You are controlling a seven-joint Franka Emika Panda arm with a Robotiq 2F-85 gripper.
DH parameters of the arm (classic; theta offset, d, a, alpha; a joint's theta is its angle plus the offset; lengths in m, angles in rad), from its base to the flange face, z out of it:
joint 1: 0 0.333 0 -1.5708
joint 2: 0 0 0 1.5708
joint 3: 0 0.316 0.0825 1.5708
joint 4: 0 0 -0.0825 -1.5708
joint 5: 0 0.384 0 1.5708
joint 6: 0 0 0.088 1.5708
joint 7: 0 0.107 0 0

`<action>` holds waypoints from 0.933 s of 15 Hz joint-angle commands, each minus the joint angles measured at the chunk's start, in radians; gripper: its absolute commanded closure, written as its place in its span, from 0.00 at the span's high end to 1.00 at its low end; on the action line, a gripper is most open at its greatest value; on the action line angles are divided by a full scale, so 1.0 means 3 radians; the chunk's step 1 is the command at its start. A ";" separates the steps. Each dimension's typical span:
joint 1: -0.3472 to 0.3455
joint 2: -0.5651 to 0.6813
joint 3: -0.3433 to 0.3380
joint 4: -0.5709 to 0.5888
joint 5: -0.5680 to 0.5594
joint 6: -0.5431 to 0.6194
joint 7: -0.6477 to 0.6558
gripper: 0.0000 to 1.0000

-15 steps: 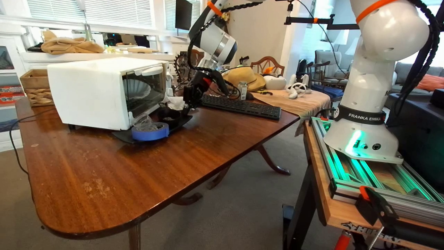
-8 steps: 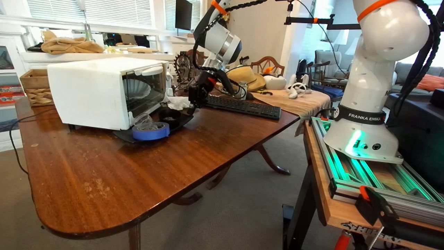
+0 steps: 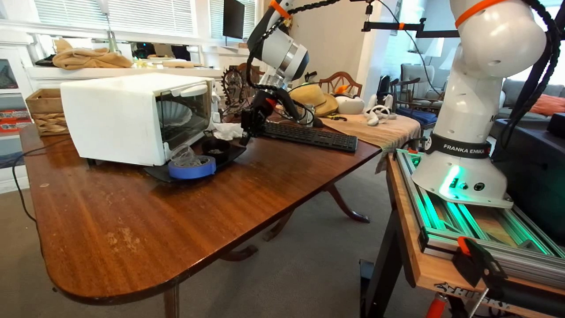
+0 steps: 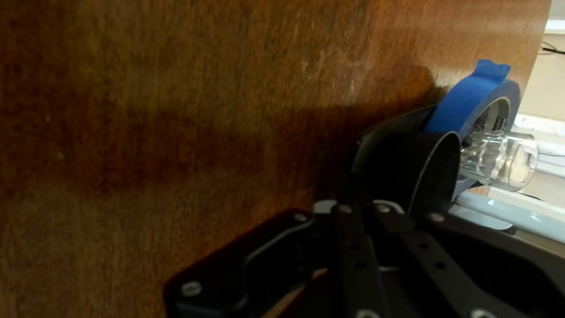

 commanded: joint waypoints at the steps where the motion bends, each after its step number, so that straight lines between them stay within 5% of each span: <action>1: 0.0044 -0.0006 -0.0046 0.0002 0.0009 -0.0018 0.0002 0.01; 11: 0.0012 0.0164 -0.0034 0.0160 0.0017 -0.0147 -0.0008 0.00; 12: 0.0014 0.0168 -0.0034 0.0165 0.0015 -0.0159 -0.0006 0.26; 14: 0.0015 0.0169 -0.0040 0.0173 0.0011 -0.0189 -0.0002 0.34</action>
